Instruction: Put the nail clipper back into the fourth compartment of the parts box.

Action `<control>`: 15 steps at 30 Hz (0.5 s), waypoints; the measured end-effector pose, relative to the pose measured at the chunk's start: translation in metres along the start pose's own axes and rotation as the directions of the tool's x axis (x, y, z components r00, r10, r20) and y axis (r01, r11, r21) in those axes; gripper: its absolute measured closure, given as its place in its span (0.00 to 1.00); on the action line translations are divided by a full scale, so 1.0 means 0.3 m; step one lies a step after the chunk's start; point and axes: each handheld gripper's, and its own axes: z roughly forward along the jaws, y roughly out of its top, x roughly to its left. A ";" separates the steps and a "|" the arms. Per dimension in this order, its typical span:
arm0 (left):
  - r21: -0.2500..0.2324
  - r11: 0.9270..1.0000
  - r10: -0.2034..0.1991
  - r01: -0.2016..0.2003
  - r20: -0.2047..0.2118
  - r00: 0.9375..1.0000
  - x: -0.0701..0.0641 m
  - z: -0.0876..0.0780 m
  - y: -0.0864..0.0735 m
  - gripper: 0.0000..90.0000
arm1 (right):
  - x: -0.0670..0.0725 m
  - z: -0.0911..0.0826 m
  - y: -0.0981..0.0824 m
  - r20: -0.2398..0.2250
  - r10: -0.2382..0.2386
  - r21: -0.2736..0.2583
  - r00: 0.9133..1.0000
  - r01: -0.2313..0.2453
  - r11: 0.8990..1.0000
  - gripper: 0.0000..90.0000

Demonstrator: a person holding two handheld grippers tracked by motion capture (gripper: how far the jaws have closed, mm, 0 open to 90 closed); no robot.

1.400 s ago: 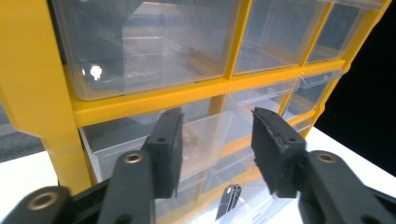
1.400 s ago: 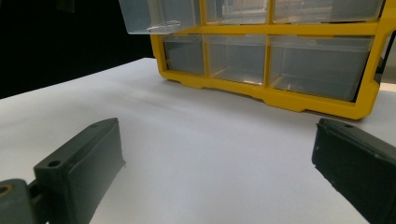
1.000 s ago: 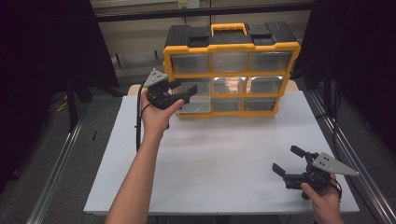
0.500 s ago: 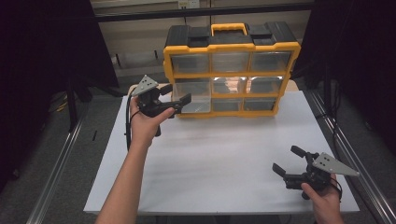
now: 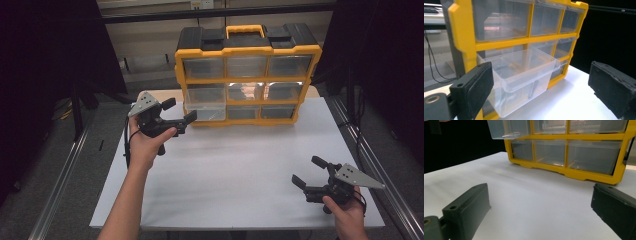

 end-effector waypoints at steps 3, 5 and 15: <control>-0.010 1.000 0.000 0.000 0.001 1.000 0.006 -0.019 -0.018 0.07 | 0.000 -0.001 0.000 -0.003 0.000 0.004 1.000 0.000 1.000 0.02; -0.013 1.000 -0.004 0.004 -0.007 1.000 0.012 -0.033 -0.030 0.06 | 0.000 -0.001 0.000 -0.005 0.001 0.005 1.000 -0.001 1.000 0.02; -0.023 1.000 0.003 -0.004 -0.021 1.000 0.026 -0.098 -0.096 0.07 | 0.001 0.000 0.000 0.002 0.001 0.000 1.000 -0.001 1.000 0.02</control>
